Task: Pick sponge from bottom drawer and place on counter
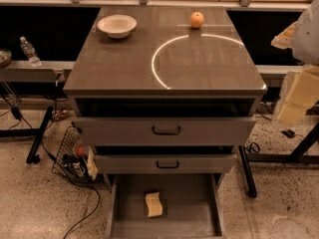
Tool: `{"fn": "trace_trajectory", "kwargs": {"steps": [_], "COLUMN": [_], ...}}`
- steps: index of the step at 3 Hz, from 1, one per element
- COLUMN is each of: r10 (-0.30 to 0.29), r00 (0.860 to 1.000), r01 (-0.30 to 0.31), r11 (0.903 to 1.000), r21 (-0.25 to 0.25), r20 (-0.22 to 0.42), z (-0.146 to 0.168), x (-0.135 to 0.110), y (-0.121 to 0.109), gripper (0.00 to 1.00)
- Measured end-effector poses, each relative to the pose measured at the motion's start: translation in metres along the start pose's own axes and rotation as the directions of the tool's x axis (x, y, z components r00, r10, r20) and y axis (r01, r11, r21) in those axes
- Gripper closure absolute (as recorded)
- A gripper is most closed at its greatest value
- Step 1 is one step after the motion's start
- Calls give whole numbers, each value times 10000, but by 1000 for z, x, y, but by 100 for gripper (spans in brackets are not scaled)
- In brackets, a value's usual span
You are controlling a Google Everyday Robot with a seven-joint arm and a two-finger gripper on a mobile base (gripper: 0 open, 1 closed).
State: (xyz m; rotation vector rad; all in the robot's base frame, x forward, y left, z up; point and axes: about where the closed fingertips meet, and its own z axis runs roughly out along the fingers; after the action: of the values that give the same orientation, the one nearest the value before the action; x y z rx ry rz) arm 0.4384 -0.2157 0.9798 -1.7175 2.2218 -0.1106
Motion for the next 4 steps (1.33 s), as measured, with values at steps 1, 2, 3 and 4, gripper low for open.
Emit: {"fn": "trace_trajectory", "kwargs": {"steps": [1, 2, 3, 4], "r10": [0, 186, 642, 734], "r00": [10000, 9987, 9899, 9836], "r01": [0, -173, -498, -454], "r11": [10000, 9994, 9921, 9848], "r21": [0, -283, -1147, -1677], "r20": [0, 466, 1260, 1646], "z": [0, 35, 135, 199], "x": [0, 11, 40, 49], "y": [0, 3, 18, 36], "gripper": [0, 0, 0, 0]}}
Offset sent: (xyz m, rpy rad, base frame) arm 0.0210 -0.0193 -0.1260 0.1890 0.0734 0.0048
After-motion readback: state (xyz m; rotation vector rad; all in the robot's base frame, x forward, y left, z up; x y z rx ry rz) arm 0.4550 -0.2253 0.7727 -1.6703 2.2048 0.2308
